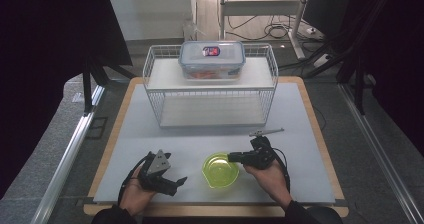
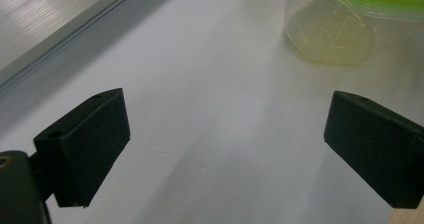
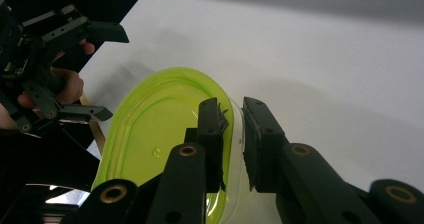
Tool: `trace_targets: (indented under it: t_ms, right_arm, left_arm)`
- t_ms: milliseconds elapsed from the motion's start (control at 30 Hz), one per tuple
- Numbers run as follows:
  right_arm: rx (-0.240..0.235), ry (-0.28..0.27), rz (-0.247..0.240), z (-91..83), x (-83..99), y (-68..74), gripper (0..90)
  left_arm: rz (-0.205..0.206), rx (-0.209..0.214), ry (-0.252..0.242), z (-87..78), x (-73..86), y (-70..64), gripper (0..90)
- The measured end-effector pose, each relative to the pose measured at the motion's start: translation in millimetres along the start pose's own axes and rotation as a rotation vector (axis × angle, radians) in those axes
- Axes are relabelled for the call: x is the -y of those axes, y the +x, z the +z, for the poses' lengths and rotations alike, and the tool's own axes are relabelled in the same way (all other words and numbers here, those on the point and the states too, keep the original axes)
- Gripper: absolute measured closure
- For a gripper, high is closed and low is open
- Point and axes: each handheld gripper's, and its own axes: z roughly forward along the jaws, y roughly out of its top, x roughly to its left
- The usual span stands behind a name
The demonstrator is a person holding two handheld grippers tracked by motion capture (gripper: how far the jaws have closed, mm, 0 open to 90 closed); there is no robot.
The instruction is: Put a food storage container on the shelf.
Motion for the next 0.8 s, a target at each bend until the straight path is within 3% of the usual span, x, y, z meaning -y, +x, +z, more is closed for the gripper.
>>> trace_targets:
  t_ms: [333,500,600,667,800]
  right_arm:
    - [-0.028,-0.042,-0.002,-2.7,-7.5,2.5,81.1]
    - [0.025,-0.025,-0.024,3.4,-8.8,-4.4,76.7]
    - [0.054,-0.030,-0.023,0.8,-8.0,-7.4,66.2]
    - [0.081,-0.044,-0.039,-5.1,-7.5,-5.6,64.3]
    - [0.090,-0.035,-0.036,-7.2,-4.5,-4.3,63.8]
  left_arm:
    - [0.004,0.000,-0.001,0.0,-0.3,-0.8,4.4]
    - [0.006,0.000,-0.001,-0.1,-0.3,-0.9,4.4]
    - [0.006,0.001,0.001,0.0,-0.2,-0.9,4.5]
    - [0.007,0.001,0.002,0.3,-0.1,-1.0,4.5]
    - [0.009,0.002,0.003,0.4,-0.4,-1.5,4.5]
